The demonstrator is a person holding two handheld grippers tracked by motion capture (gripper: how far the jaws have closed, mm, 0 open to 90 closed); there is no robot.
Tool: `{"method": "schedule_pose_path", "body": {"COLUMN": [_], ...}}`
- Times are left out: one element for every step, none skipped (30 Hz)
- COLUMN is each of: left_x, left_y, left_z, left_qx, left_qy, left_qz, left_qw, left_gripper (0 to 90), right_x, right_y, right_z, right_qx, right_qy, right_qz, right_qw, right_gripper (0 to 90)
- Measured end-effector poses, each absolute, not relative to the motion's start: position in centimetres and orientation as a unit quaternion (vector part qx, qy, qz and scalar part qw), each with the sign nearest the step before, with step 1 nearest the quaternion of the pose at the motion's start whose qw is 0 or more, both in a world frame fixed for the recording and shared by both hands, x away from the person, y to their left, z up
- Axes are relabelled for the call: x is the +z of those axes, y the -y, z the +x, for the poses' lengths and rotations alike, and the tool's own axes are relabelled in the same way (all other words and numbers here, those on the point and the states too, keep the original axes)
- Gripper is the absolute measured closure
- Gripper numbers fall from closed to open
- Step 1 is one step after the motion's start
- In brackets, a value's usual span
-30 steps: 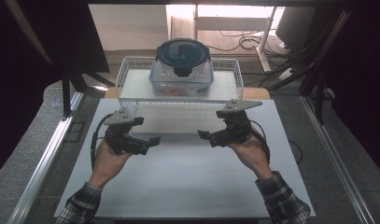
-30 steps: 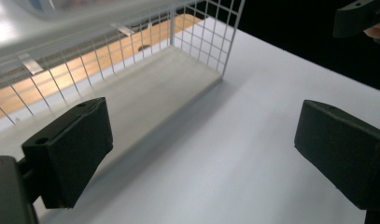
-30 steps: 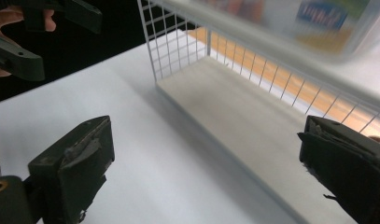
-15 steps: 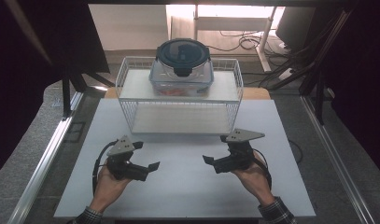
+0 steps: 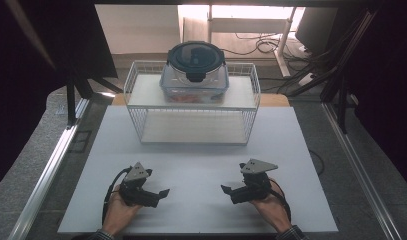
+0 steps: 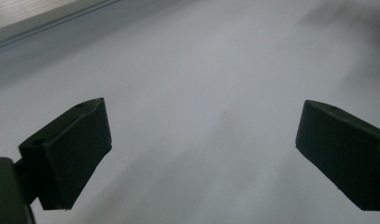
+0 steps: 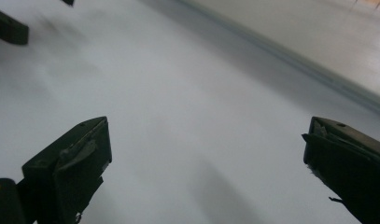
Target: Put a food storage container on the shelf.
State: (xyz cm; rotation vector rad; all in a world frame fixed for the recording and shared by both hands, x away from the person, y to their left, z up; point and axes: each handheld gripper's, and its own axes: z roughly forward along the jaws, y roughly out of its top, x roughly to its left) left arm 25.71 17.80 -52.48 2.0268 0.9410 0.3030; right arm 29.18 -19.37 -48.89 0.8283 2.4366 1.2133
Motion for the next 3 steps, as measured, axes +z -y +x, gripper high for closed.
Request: {"method": "schedule_pose_path", "body": {"left_x": [-52.38, -52.3, -52.27], "left_y": [-17.76, -17.74, -17.73], "left_z": [25.69, 25.67, 25.65], "left_qx": [0.122, 0.125, 0.127], "left_qy": [-0.375, -0.374, -0.373], "left_qz": [0.811, 0.81, 0.81], "left_qw": [0.433, 0.435, 0.435], "left_gripper": [2.9, 2.8, 2.8], "right_x": [-49.16, -49.37, -49.47], "right_y": [19.46, 19.5, 19.56], "right_z": [29.24, 29.31, 29.4], "right_qx": [0.416, 0.413, 0.41], "right_qy": [-0.85, -0.85, -0.851], "right_qz": [0.29, 0.293, 0.295], "right_qw": [0.145, 0.146, 0.147], "right_gripper": [0.9, 0.9, 0.9]}}
